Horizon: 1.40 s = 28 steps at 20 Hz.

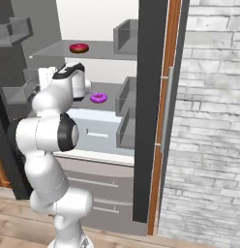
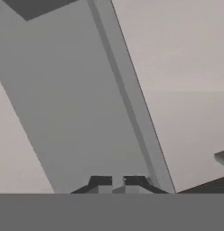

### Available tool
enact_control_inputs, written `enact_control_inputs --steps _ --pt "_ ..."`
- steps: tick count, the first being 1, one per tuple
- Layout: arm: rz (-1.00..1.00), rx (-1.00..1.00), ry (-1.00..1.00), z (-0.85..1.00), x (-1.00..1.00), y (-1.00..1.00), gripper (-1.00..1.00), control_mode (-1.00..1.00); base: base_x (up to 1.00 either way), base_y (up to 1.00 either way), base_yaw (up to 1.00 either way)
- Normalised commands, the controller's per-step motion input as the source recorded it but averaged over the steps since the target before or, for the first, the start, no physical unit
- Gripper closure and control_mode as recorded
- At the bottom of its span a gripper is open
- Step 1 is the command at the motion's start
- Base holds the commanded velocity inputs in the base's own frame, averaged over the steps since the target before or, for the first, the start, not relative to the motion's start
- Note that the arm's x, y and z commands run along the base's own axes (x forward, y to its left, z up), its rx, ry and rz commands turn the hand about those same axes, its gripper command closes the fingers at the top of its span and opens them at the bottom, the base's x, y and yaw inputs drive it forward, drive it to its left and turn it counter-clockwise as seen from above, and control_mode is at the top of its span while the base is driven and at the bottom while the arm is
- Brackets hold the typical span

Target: Take the donuts from the fridge and place them on the empty tray on the dining counter.

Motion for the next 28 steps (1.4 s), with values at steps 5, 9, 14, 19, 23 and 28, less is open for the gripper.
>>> enact_control_inputs --steps 5,9,14,19,23,28 --pt "0.00 0.00 -0.12 -0.23 -0.50 1.00 1.00 -1.00 0.00 0.00 0.00" --pt "0.01 0.00 -0.02 0.17 0.03 0.12 1.00 -1.00 0.00 0.00 0.00" --pt "0.03 -0.36 -0.36 0.30 -0.36 -0.52 1.00 -1.00 0.00 0.00 0.00" --pt "-0.19 -0.96 -0.72 0.01 -0.63 -0.52 1.00 -1.00 0.00 0.00 0.00" --pt "-0.48 -0.92 -0.53 -0.16 -0.20 -0.18 1.00 -1.00 0.00 0.00 0.00" --pt "-0.45 -0.55 -0.27 -0.05 0.00 -0.86 1.00 -1.00 0.00 0.00 0.00"
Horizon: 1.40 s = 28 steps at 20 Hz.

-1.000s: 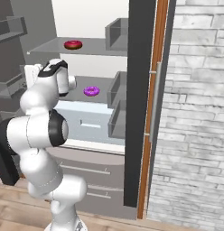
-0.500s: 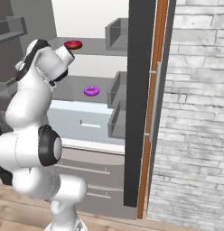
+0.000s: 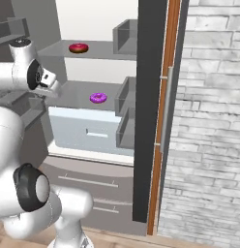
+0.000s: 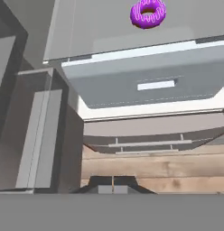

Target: Take the donuts from the fridge and place them on the empty tray on the dining counter.

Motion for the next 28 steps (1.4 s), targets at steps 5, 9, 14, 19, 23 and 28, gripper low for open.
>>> enact_control_inputs --steps 5,9,14,19,23,28 --pt "-0.18 -0.46 -0.15 0.02 0.00 -0.69 -1.00 -1.00 0.00 0.00 0.00" --pt "0.16 0.12 -0.01 0.51 -0.36 -0.31 -1.00 -1.00 0.00 0.00 0.00" --pt "0.31 0.10 -0.11 0.34 -0.71 -0.28 -1.00 -1.00 0.00 0.00 0.00" --pt "0.11 -0.06 -0.19 0.00 -0.09 0.00 -1.00 -1.00 0.00 0.00 0.00" --pt "0.07 0.00 -0.07 -0.06 0.18 0.01 -1.00 1.00 0.49 0.35 0.07" --pt "0.00 0.00 0.00 0.00 0.00 0.00 -1.00 1.00 1.00 -0.07 0.10"
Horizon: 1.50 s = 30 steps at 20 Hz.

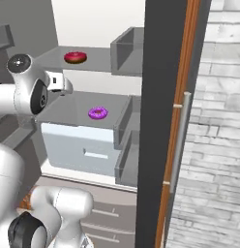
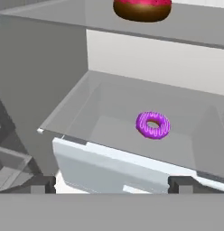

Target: Take the donuts from the fridge and place them on the empty tray on the dining counter.

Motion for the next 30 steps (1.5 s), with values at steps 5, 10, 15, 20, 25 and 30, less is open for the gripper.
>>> enact_control_inputs --steps 5,10,15,20,25,30 --pt "0.00 0.00 0.00 0.00 0.00 0.00 -1.00 1.00 0.96 0.39 0.00" --pt "0.00 0.00 0.00 0.00 0.00 0.00 -1.00 1.00 0.81 0.53 -0.06" --pt "0.00 0.06 0.00 0.08 0.22 0.00 -1.00 -1.00 0.20 0.05 -0.02" --pt "-0.05 0.03 -0.06 0.31 0.33 0.00 -1.00 -1.00 0.00 0.00 0.00" --pt "-0.15 0.00 -0.04 0.49 0.46 -0.04 -1.00 -1.00 0.00 0.00 0.00" --pt "-0.04 0.00 -0.13 0.47 0.46 -0.02 -1.00 -1.00 0.00 0.00 0.00"
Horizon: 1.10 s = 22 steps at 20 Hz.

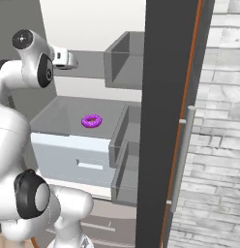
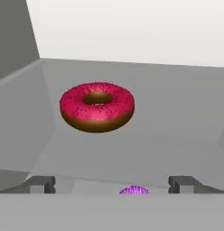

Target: Take the donuts from the fridge and place them on the empty tray on the dining counter.

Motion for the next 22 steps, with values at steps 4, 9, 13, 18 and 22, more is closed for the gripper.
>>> enact_control_inputs --steps 4,9,13,18,22 --pt "0.00 0.00 -0.12 0.15 0.57 -0.01 -1.00 -1.00 0.00 0.00 0.00" --pt "0.00 0.00 0.01 0.08 0.61 -0.04 -1.00 -1.00 0.00 0.00 0.00" --pt "0.00 0.03 0.13 0.09 0.41 -0.14 -1.00 -1.00 0.00 0.00 0.00" --pt "0.00 0.02 0.13 0.01 0.35 -0.02 -1.00 -1.00 0.00 0.00 0.00" --pt "0.00 0.00 0.00 0.00 0.37 0.00 -1.00 -1.00 0.00 0.00 0.00"
